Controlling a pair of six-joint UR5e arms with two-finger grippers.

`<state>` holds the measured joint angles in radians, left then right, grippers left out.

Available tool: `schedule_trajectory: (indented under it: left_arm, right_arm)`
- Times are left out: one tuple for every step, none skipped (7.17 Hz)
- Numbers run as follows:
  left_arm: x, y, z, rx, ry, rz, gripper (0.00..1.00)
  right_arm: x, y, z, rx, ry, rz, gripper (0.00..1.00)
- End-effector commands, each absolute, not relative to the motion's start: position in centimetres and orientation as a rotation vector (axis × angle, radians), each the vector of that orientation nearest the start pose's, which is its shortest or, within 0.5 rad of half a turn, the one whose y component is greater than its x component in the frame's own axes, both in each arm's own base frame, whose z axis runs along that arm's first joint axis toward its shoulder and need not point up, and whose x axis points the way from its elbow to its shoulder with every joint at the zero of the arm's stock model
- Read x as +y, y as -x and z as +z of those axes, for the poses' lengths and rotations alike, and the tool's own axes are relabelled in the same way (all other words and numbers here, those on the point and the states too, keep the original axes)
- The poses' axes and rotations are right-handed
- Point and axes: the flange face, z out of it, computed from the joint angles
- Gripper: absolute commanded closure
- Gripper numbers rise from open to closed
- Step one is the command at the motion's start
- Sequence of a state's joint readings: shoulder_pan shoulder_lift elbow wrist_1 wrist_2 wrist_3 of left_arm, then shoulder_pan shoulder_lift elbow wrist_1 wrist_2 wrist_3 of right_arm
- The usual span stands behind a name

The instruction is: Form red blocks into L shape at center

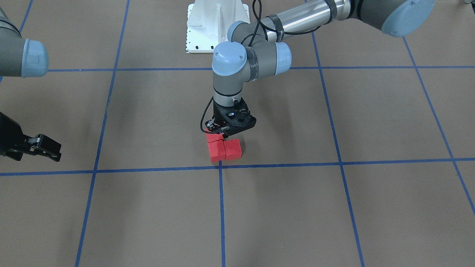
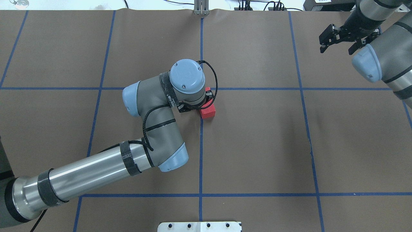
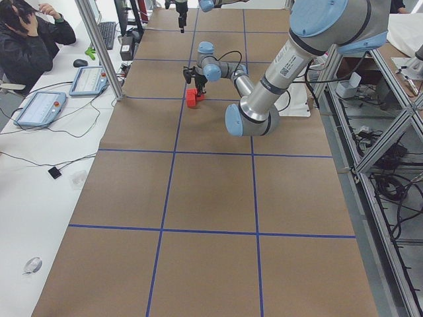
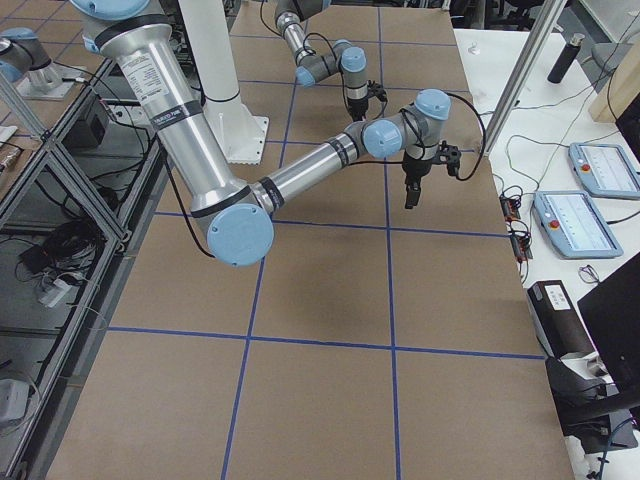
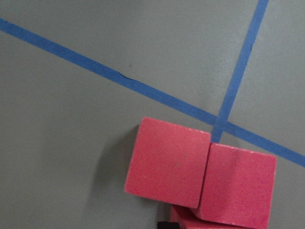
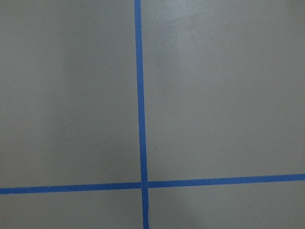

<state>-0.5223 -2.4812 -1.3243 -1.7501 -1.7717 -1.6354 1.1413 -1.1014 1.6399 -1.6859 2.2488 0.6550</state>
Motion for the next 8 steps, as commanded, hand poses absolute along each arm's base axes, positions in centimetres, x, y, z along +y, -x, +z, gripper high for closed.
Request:
schedule_trajectory:
  left_arm:
    - [-49.1,-62.4,17.3,0.865,-0.007,-0.464,1.00]
    - [-49.1,-62.3,17.4,0.859,-0.009,-0.457,1.00]
    - [-49.1,-62.1,17.3,0.858,-0.002,-0.454,1.00]
    - [-49.0,-61.9,17.7,0.837,0.003,-0.458,1.00]
    - [-48.3,-60.7,16.5,0.824,0.008,-0.459,1.00]
    - [-46.6,-58.1,16.5,0.790,-0.008,-0.403,1.00]
    - [-44.4,-54.4,17.9,0.770,-0.015,-0.372,1.00]
    - [-42.4,-50.6,20.7,0.772,-0.032,-0.343,1.00]
  right_arm:
    - [-62.2,20.7,37.0,-0.781,-0.004,0.070,0.01]
    - [-62.3,20.7,37.1,-0.781,-0.002,0.072,0.01]
    - [-62.2,20.7,37.1,-0.781,-0.003,0.071,0.01]
    - [-62.3,20.7,37.0,-0.781,-0.003,0.072,0.01]
    - [-62.3,20.7,36.8,-0.783,-0.007,0.070,0.01]
    - [-62.2,20.7,36.7,-0.784,-0.009,0.070,0.01]
    - [-62.2,20.7,36.8,-0.783,-0.008,0.069,0.01]
    - [-62.1,20.7,36.9,-0.783,-0.008,0.069,0.01]
